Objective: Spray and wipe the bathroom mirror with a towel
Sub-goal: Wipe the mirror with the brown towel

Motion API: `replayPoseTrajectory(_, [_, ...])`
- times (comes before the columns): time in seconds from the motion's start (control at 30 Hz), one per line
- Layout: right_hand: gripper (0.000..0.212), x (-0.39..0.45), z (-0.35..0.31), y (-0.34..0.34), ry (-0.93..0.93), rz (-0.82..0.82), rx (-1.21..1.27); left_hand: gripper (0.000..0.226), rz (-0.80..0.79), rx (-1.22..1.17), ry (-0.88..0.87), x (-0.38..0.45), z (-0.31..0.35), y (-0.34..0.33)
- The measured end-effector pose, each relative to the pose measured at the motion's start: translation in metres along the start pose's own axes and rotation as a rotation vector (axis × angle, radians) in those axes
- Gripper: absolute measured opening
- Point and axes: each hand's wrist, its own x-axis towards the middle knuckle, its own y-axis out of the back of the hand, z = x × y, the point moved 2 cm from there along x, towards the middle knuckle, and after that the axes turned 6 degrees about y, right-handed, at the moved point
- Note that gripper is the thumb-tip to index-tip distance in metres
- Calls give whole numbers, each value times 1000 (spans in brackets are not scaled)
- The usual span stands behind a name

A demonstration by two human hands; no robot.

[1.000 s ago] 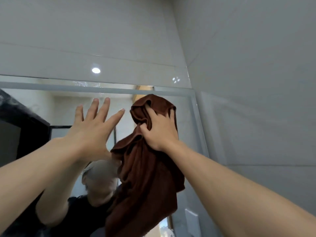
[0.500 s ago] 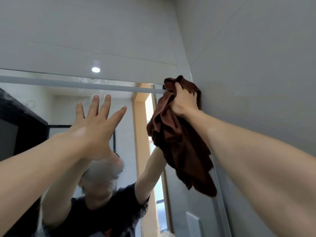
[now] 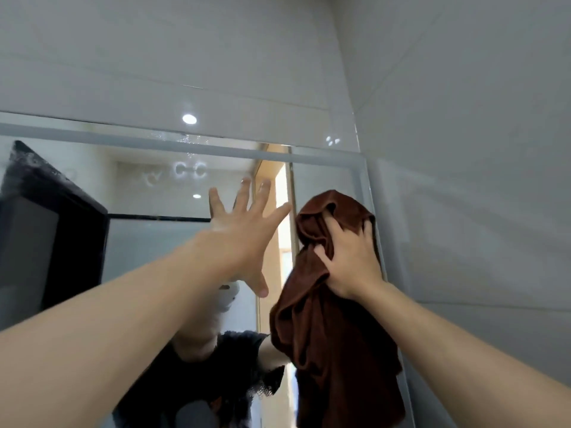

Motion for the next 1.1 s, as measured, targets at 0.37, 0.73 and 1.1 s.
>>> replayPoseTrajectory(0.37, [69,-38,12,-7,-228,55,100,156,54,32,39,7,2,-4])
replayPoseTrajectory(0.73, [76,-155,12,-35,-157,-141,9,152,69,130,71,-56,-5,-44])
replayPoseTrajectory(1.1, [72,-97,-42,-31,-164,-96,48,159,-2,-1,45,-70,-14,-63])
